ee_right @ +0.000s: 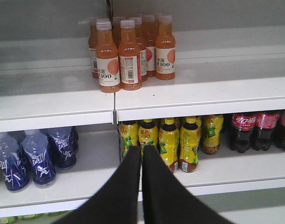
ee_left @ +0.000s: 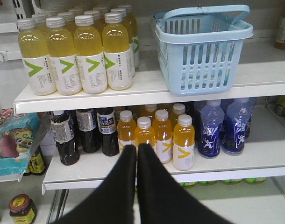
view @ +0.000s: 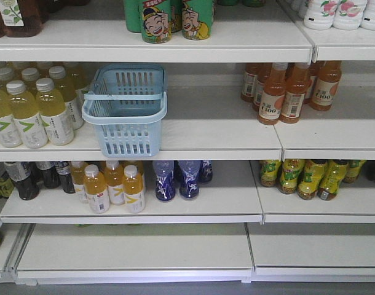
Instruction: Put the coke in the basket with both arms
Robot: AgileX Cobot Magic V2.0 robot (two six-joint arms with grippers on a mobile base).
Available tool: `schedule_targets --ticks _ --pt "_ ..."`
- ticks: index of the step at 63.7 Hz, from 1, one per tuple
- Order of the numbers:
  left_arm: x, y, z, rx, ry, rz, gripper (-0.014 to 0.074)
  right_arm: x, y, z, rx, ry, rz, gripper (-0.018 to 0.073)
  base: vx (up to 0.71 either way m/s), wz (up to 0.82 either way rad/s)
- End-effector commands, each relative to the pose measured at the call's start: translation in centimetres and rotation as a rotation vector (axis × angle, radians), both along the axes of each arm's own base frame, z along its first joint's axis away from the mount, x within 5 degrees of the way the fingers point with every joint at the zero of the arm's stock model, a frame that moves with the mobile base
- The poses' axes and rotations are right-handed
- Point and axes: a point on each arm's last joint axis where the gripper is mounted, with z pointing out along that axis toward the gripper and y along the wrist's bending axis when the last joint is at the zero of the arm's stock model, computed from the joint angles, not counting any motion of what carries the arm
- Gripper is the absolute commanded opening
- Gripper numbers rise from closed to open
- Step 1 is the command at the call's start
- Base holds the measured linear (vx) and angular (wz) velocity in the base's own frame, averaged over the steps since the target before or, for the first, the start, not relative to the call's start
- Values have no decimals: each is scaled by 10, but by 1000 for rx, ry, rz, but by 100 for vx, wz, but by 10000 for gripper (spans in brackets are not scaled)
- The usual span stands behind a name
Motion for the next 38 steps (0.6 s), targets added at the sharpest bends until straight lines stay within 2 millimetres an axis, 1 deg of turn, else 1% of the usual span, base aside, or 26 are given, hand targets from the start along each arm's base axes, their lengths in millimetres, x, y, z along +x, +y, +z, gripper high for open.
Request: schedule_targets --ticks 1,38 --pt "0 -2 3 -3 -65 -21 -6 0 1 3 -17 -73 5 -5 16 0" --pt "0 -2 3 -3 -65 -21 -6 0 1 3 -17 -73 5 -5 11 1"
